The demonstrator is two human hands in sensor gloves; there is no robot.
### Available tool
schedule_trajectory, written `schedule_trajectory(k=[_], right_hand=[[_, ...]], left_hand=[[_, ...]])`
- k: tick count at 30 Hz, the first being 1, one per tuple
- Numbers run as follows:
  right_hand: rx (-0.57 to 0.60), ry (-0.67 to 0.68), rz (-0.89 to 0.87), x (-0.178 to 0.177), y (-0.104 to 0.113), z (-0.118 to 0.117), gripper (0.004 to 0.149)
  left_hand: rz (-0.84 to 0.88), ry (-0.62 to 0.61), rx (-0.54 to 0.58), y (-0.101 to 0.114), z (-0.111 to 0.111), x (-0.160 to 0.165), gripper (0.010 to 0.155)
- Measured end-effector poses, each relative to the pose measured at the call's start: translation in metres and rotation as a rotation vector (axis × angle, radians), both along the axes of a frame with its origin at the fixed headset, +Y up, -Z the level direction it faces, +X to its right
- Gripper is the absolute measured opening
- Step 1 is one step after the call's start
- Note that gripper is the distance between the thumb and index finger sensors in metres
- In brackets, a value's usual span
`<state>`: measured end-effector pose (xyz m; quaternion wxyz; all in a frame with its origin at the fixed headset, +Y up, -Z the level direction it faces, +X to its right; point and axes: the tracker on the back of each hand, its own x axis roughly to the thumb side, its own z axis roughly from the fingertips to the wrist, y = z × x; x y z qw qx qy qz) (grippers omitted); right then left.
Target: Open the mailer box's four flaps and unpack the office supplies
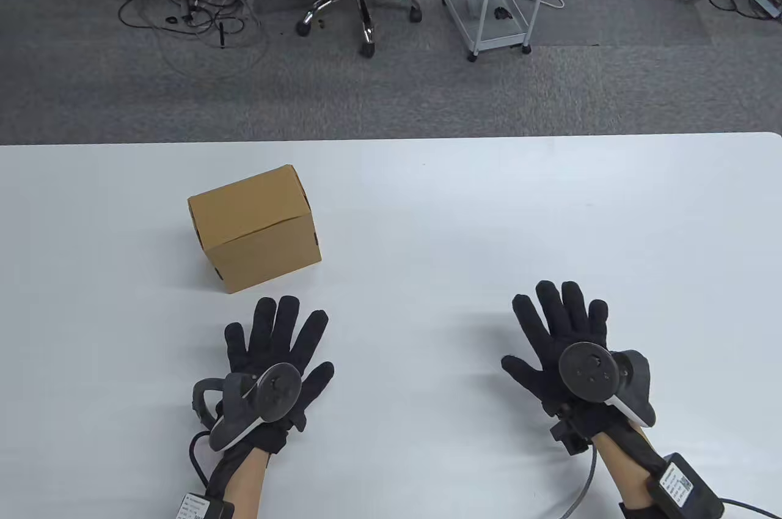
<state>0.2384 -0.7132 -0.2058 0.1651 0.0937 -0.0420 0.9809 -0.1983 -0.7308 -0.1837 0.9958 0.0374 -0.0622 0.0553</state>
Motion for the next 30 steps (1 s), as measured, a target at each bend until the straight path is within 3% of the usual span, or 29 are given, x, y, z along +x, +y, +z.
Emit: schedule_trajectory(k=[17,20,25,30], right_hand=[[-0.022,0.0,-0.033,0.005,-0.001,0.001,0.083],[-0.034,-0.006,-0.039,0.008,-0.001,0.001,0.082],[-0.021,-0.002,-0.05,0.009,0.002,0.001,0.082],[-0.013,0.009,-0.045,0.009,0.003,0.001,0.082]], left_hand=[[-0.01,0.036,0.003,0.003,-0.001,0.003,0.075],[-0.027,0.066,0.019,0.014,-0.006,0.003,0.076],[-0.037,0.098,0.049,0.052,-0.029,-0.002,0.077],[-0.047,0.18,0.023,0.084,-0.065,-0.013,0.08]])
